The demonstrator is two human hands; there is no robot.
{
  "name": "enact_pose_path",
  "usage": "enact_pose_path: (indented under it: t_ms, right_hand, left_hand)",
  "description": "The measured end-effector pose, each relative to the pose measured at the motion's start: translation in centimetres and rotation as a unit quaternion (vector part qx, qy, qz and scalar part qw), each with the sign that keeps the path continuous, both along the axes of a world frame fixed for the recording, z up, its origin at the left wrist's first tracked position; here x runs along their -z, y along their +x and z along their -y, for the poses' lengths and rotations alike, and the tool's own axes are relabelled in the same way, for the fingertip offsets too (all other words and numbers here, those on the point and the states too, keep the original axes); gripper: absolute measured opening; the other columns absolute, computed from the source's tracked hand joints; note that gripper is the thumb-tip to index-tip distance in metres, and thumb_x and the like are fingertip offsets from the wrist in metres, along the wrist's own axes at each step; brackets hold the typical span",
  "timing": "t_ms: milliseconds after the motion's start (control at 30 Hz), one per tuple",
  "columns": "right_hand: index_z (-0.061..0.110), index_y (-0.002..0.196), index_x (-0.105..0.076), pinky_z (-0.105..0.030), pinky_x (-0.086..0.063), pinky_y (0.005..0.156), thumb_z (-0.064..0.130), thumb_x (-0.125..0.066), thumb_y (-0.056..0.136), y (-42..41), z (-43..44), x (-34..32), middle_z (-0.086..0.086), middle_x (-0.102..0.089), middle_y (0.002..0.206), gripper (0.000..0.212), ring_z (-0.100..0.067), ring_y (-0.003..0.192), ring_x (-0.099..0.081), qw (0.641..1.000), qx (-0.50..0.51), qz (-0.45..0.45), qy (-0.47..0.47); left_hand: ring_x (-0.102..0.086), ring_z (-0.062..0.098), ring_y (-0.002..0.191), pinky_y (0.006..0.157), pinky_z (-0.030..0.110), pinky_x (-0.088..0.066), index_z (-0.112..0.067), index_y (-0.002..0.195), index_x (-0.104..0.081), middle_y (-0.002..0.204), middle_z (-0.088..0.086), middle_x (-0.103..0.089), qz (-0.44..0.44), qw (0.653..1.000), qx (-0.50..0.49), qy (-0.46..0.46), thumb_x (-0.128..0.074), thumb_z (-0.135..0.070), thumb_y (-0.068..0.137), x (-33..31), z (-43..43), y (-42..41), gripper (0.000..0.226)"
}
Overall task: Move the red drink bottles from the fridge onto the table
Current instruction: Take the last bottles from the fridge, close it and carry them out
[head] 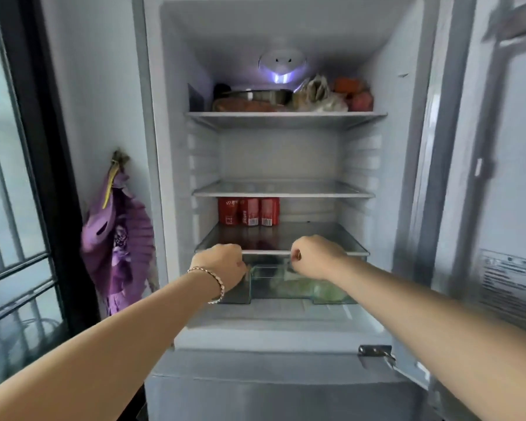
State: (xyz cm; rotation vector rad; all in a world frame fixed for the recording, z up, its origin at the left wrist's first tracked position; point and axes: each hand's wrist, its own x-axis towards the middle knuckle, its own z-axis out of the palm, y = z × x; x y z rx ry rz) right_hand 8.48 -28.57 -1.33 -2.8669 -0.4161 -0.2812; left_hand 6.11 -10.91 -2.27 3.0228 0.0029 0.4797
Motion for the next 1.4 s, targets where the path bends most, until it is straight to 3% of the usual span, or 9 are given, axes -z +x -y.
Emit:
enact_pose_path:
  t_ms: [100,367,567,633,767,867,1033,1233,1400]
  right_hand:
    - [0.021,0.104,-0.064,-0.03,-0.045,0.077,0.023,-0.05,0.091,6.8,-0.8,0.6,-0.001,-0.067,0.108,0.019,-0.024,0.1,-0.06,1.0,0.001,0.005,0.021]
    - [0.014,0.128,-0.051,-0.026,-0.043,0.072,0.03,-0.048,0.094,20.1,-4.3,4.1,-0.006,-0.059,0.121,0.037,-0.025,0.106,-0.059,0.995,0.041,-0.01,0.094]
    - [0.008,0.13,-0.048,-0.034,-0.044,0.1,0.024,-0.058,0.09,28.7,-5.9,4.8,-0.011,-0.05,0.133,0.044,-0.026,0.119,-0.052,0.979,0.082,-0.038,0.185]
    - [0.007,0.134,-0.04,-0.039,-0.043,0.104,0.031,-0.064,0.087,31.7,-6.8,4.6,-0.014,-0.049,0.135,0.058,-0.029,0.122,-0.05,0.967,0.109,-0.046,0.224]
    - [0.006,0.139,-0.03,-0.042,-0.035,0.111,0.023,-0.073,0.08,35.5,-8.3,4.8,-0.017,-0.045,0.139,0.075,-0.033,0.13,-0.044,0.91,0.119,-0.059,0.394]
    - [0.007,0.133,-0.04,-0.04,-0.033,0.112,0.017,-0.078,0.075,36.8,-8.6,5.0,-0.015,-0.05,0.136,0.07,-0.03,0.13,-0.046,0.878,0.11,-0.042,0.463]
    - [0.011,0.125,-0.051,-0.033,-0.037,0.105,0.018,-0.081,0.073,37.2,-8.1,4.8,-0.009,-0.058,0.13,0.061,-0.026,0.125,-0.052,0.887,0.112,-0.029,0.447]
    - [0.013,0.133,-0.032,-0.038,-0.043,0.104,0.029,-0.086,0.059,33.5,-7.6,5.1,-0.008,-0.05,0.132,0.093,-0.026,0.123,-0.05,0.905,0.114,-0.039,0.409]
    - [0.023,0.127,-0.04,-0.045,-0.049,0.097,0.038,-0.086,0.034,27.4,-5.6,6.3,-0.003,-0.055,0.121,0.104,-0.021,0.113,-0.055,0.901,0.09,-0.071,0.417]
  left_hand:
    - [-0.057,0.024,0.086,0.072,0.028,-0.043,-0.02,0.108,-0.059,0.106,0.003,-0.065,0.032,0.998,-0.007,-0.046,-0.039,-0.022,0.093,0.7,-0.9,6.5,0.025]
    - [-0.059,0.021,0.098,0.076,0.029,-0.045,-0.019,0.116,-0.058,0.115,0.002,-0.059,0.058,0.995,-0.005,-0.076,-0.044,-0.024,0.093,3.2,-3.9,19.0,0.027]
    - [-0.056,0.015,0.099,0.079,0.025,-0.044,-0.021,0.113,-0.061,0.114,-0.003,-0.059,0.076,0.99,0.054,-0.107,-0.047,-0.028,0.092,5.7,-4.7,23.4,0.026]
    - [-0.055,0.013,0.095,0.079,0.024,-0.041,-0.021,0.109,-0.062,0.108,-0.004,-0.06,0.112,0.987,0.072,-0.092,-0.043,-0.029,0.093,6.2,-5.0,23.9,0.026]
    - [-0.056,0.017,0.085,0.073,0.026,-0.04,-0.016,0.095,-0.066,0.096,0.0,-0.064,0.154,0.978,0.092,-0.107,-0.044,-0.026,0.091,7.1,-5.0,24.1,0.024]
    - [-0.056,0.016,0.081,0.068,0.024,-0.037,-0.015,0.092,-0.065,0.093,0.0,-0.063,0.163,0.975,0.094,-0.117,-0.045,-0.025,0.091,7.3,-5.2,24.2,0.023]
    - [-0.055,0.015,0.076,0.063,0.025,-0.037,-0.017,0.088,-0.064,0.09,-0.002,-0.063,0.164,0.976,0.083,-0.115,-0.038,-0.029,0.09,7.4,-5.4,24.4,0.028]
    - [-0.058,0.018,0.077,0.063,0.028,-0.044,-0.016,0.09,-0.066,0.092,-0.002,-0.064,0.155,0.978,0.071,-0.116,-0.047,-0.024,0.09,7.1,-5.3,24.3,0.02]
    - [-0.058,0.02,0.08,0.064,0.03,-0.045,-0.015,0.092,-0.064,0.095,0.0,-0.063,0.143,0.981,0.062,-0.119,-0.046,-0.023,0.091,6.8,-5.0,24.1,0.02]
